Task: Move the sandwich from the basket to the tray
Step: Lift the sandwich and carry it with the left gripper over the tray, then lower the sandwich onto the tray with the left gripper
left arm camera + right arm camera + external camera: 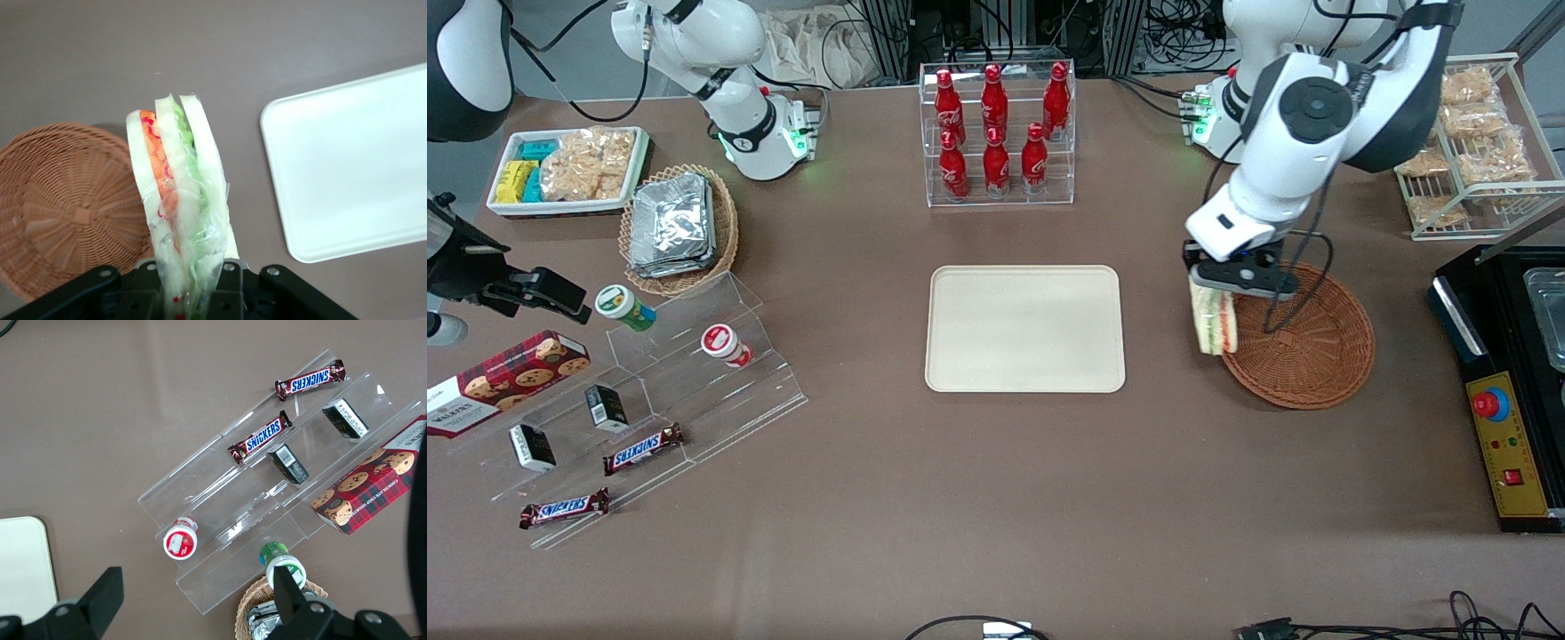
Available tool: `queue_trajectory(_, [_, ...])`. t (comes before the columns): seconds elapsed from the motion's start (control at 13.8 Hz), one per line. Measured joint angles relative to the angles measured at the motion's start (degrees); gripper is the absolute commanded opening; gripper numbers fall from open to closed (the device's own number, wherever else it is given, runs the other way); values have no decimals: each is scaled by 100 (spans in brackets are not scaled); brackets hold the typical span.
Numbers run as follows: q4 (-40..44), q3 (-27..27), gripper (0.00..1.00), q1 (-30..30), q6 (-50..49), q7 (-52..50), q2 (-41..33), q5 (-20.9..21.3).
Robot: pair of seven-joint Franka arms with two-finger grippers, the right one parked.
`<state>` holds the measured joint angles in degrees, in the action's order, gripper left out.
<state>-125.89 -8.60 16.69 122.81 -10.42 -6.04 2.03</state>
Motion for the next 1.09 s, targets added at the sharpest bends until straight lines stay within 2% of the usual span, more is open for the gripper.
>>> queue_trajectory(0.29, [125, 0, 11, 583, 48, -126, 300, -17])
queue_trajectory(0.65, [171, -2, 10, 1239, 765, -980, 1138, -22])
queue_trajectory(1.09, [228, 0, 9, 1652, 1477, -1440, 2004, -22])
